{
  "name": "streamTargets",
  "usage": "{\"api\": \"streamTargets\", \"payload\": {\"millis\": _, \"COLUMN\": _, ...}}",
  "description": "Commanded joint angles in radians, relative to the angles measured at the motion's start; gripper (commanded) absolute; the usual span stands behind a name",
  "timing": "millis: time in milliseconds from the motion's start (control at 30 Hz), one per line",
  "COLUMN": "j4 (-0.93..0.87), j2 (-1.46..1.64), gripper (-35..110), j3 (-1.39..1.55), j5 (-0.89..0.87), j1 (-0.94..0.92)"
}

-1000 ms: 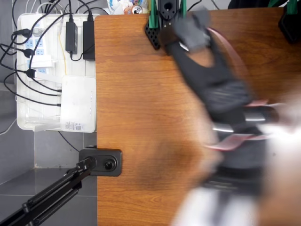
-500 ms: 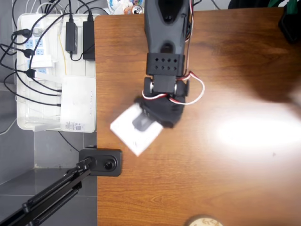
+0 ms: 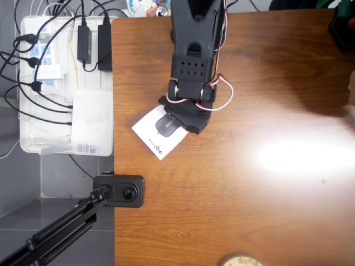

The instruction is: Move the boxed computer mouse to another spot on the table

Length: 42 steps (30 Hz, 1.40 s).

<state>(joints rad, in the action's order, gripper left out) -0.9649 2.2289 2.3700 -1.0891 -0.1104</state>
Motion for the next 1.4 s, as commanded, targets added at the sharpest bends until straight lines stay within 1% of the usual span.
{"api": "streamTargets", "payload": {"millis": 0, "j4": 0.008, "j2": 0.038, "gripper": 0, "j3": 0.006, "j5": -0.002, "j1": -0.009}}
{"api": "streamTargets", "payload": {"millis": 133, "j4": 0.014, "j2": 0.051, "gripper": 2, "j3": 0.029, "j5": -0.005, "j1": -0.011}}
{"api": "streamTargets", "payload": {"millis": 200, "j4": 0.038, "j2": 0.052, "gripper": 10, "j3": 0.051, "j5": -0.011, "j1": -0.014}}
{"api": "streamTargets", "payload": {"millis": 300, "j4": 0.06, "j2": 0.054, "gripper": 29, "j3": 0.074, "j5": -0.012, "j1": -0.017}}
{"api": "streamTargets", "payload": {"millis": 333, "j4": 0.066, "j2": 0.058, "gripper": 40, "j3": 0.08, "j5": -0.012, "j1": -0.017}}
{"api": "streamTargets", "payload": {"millis": 400, "j4": 0.084, "j2": 0.054, "gripper": 65, "j3": 0.089, "j5": -0.014, "j1": -0.006}}
{"api": "streamTargets", "payload": {"millis": 433, "j4": 0.084, "j2": 0.046, "gripper": 74, "j3": 0.087, "j5": -0.014, "j1": -0.002}}
{"api": "streamTargets", "payload": {"millis": 567, "j4": 0.069, "j2": 0.074, "gripper": 97, "j3": 0.095, "j5": -0.009, "j1": -0.009}}
{"api": "streamTargets", "payload": {"millis": 633, "j4": 0.051, "j2": 0.092, "gripper": 102, "j3": 0.097, "j5": -0.015, "j1": -0.014}}
{"api": "streamTargets", "payload": {"millis": 800, "j4": 0.005, "j2": 0.107, "gripper": 103, "j3": 0.052, "j5": -0.026, "j1": -0.006}}
{"api": "streamTargets", "payload": {"millis": 833, "j4": 0.003, "j2": 0.11, "gripper": 102, "j3": 0.028, "j5": -0.025, "j1": 0.003}}
{"api": "streamTargets", "payload": {"millis": 900, "j4": -0.009, "j2": 0.106, "gripper": 96, "j3": -0.06, "j5": -0.026, "j1": 0.023}}
{"api": "streamTargets", "payload": {"millis": 967, "j4": -0.035, "j2": 0.08, "gripper": 82, "j3": -0.186, "j5": -0.032, "j1": 0.048}}
{"api": "streamTargets", "payload": {"millis": 1033, "j4": -0.052, "j2": 0.049, "gripper": 55, "j3": -0.313, "j5": -0.031, "j1": 0.069}}
{"api": "streamTargets", "payload": {"millis": 1100, "j4": -0.057, "j2": 0.041, "gripper": 19, "j3": -0.408, "j5": -0.02, "j1": 0.094}}
{"api": "streamTargets", "payload": {"millis": 1133, "j4": -0.057, "j2": 0.038, "gripper": 6, "j3": -0.443, "j5": -0.012, "j1": 0.11}}
{"api": "streamTargets", "payload": {"millis": 1167, "j4": -0.046, "j2": 0.04, "gripper": 1, "j3": -0.463, "j5": 0.005, "j1": 0.129}}
{"api": "streamTargets", "payload": {"millis": 1233, "j4": 0.02, "j2": 0.072, "gripper": 0, "j3": -0.462, "j5": 0.012, "j1": 0.161}}
{"api": "streamTargets", "payload": {"millis": 1300, "j4": 0.221, "j2": 0.121, "gripper": 0, "j3": -0.391, "j5": -0.015, "j1": 0.181}}
{"api": "streamTargets", "payload": {"millis": 1333, "j4": 0.344, "j2": 0.14, "gripper": 0, "j3": -0.364, "j5": -0.006, "j1": 0.189}}
{"api": "streamTargets", "payload": {"millis": 1367, "j4": 0.463, "j2": 0.143, "gripper": 0, "j3": -0.357, "j5": 0.041, "j1": 0.195}}
